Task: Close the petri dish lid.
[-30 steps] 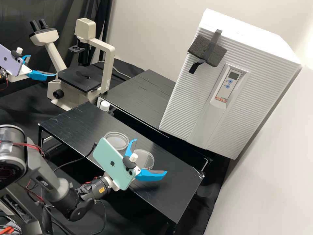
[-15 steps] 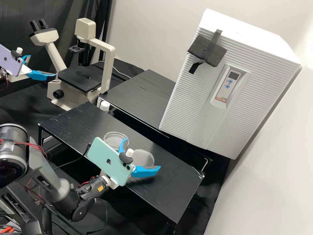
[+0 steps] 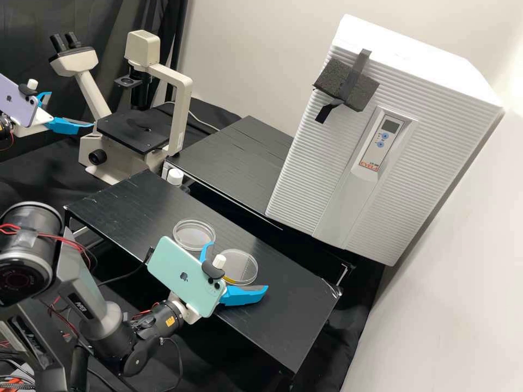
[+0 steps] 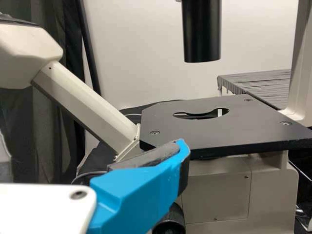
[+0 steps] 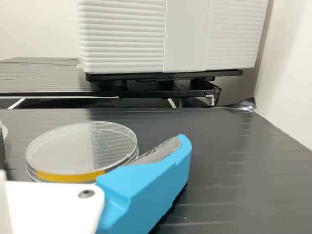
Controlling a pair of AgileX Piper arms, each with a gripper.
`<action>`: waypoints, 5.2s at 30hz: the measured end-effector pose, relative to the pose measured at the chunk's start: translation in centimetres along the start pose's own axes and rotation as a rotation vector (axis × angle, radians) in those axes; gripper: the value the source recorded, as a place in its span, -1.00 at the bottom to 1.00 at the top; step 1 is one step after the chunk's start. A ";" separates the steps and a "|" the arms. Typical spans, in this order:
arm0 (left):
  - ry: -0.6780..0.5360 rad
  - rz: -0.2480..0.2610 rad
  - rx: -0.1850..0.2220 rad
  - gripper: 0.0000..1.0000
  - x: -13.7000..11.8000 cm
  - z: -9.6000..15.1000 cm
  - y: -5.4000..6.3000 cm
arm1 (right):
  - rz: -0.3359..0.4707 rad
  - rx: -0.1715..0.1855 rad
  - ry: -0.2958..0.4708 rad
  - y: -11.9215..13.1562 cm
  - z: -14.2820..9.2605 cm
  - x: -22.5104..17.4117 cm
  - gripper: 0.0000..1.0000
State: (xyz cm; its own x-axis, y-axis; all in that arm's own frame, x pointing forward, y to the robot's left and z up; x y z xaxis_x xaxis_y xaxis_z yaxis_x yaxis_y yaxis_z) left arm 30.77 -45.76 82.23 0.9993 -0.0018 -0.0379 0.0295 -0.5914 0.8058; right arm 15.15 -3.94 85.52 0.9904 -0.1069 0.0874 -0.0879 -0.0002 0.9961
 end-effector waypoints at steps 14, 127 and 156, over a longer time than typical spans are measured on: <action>0.000 0.000 0.000 1.00 0.0 0.0 0.0 | -0.034 0.005 0.031 -0.7 -0.5 0.5 -1.00; 0.000 0.000 0.000 1.00 0.0 0.0 0.0 | -0.105 -0.148 0.210 -8.5 -9.1 0.1 1.00; 0.000 0.000 0.000 1.00 0.0 0.0 0.0 | 0.080 0.180 0.276 -4.4 -10.3 -1.5 1.00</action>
State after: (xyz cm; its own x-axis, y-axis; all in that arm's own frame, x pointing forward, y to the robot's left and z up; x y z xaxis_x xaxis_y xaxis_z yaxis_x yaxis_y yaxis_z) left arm 30.77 -45.76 82.23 0.9993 -0.0018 -0.0379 0.0295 -0.5914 0.8058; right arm 15.11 6.47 81.10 0.9689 0.1600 0.1890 -0.1594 -0.1809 0.9705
